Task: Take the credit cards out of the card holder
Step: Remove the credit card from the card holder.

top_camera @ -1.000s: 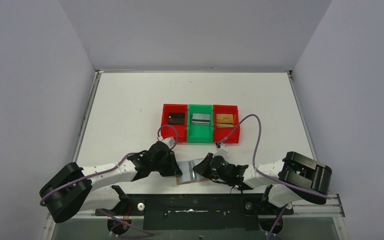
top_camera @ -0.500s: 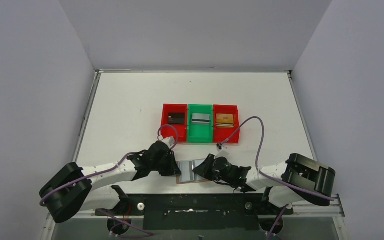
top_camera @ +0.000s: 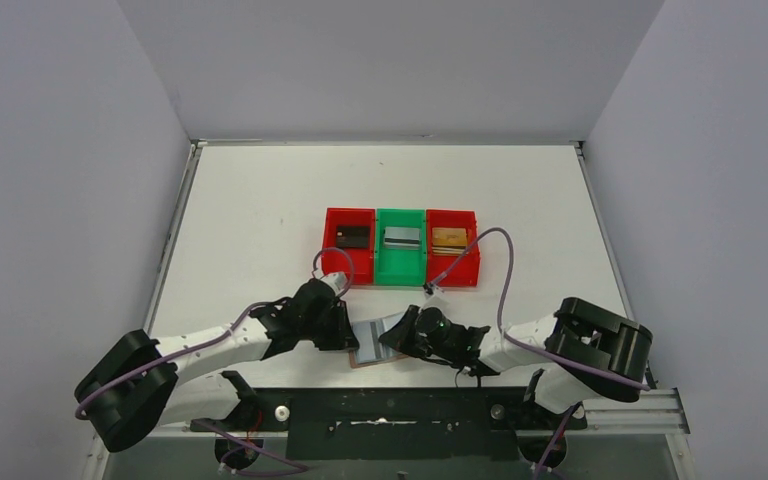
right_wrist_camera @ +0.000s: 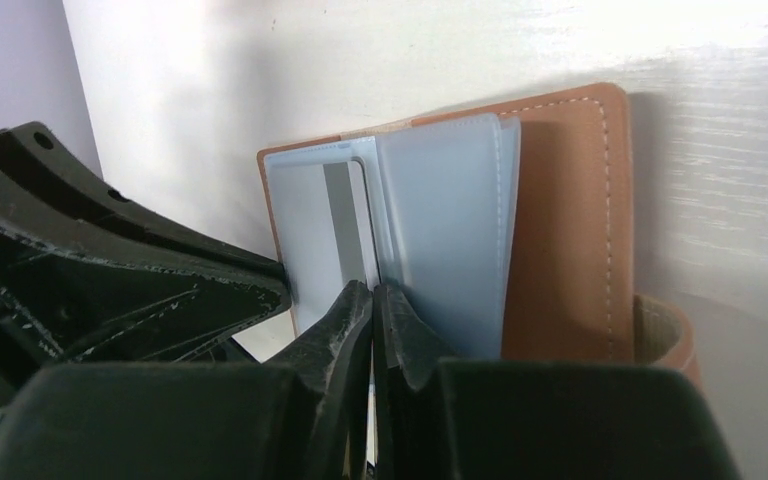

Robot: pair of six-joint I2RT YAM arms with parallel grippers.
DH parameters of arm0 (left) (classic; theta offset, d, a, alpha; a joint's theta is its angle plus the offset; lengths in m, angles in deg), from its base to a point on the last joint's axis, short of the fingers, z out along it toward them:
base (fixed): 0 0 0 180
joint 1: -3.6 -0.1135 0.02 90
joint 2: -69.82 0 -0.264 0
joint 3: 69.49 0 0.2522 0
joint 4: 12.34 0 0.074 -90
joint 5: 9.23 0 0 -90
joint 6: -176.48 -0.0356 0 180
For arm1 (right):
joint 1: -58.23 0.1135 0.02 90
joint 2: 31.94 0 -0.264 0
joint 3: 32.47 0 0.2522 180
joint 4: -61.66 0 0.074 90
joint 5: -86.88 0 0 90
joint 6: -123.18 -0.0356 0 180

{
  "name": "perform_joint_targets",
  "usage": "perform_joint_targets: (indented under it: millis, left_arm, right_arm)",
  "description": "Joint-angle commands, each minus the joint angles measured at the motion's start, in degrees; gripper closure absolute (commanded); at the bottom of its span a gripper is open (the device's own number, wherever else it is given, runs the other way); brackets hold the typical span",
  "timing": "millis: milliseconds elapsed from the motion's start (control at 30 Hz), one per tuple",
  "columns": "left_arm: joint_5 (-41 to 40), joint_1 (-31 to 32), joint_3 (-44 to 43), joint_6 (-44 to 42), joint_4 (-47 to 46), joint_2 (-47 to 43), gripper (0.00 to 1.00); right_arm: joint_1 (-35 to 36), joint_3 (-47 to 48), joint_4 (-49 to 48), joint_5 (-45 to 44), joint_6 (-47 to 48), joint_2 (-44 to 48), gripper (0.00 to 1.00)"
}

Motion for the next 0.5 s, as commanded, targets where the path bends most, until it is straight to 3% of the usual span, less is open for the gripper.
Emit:
perform_joint_targets:
  millis: [0, 100, 200, 467]
  left_arm:
    - [-2.1, -0.9, -1.8, 0.5, 1.0, -3.3, 0.85]
    - [-3.0, -1.5, -0.8, 1.9, 1.0, -5.4, 0.72]
    - [-2.4, -1.7, 0.9, 3.6, -0.8, -6.7, 0.67]
    - [0.8, -1.9, 2.0, 5.0, -5.0, -5.3, 0.65]
  right_arm:
    - [0.4, 4.5, 12.1, -1.9, -2.4, -0.1, 1.00]
    - [1.0, 8.0, 23.0, -4.6, -3.3, -1.5, 1.00]
    - [1.9, 10.4, 28.2, -6.4, -3.7, -3.0, 1.00]
    - [2.8, 13.9, 33.1, -7.2, -4.2, -6.1, 1.00]
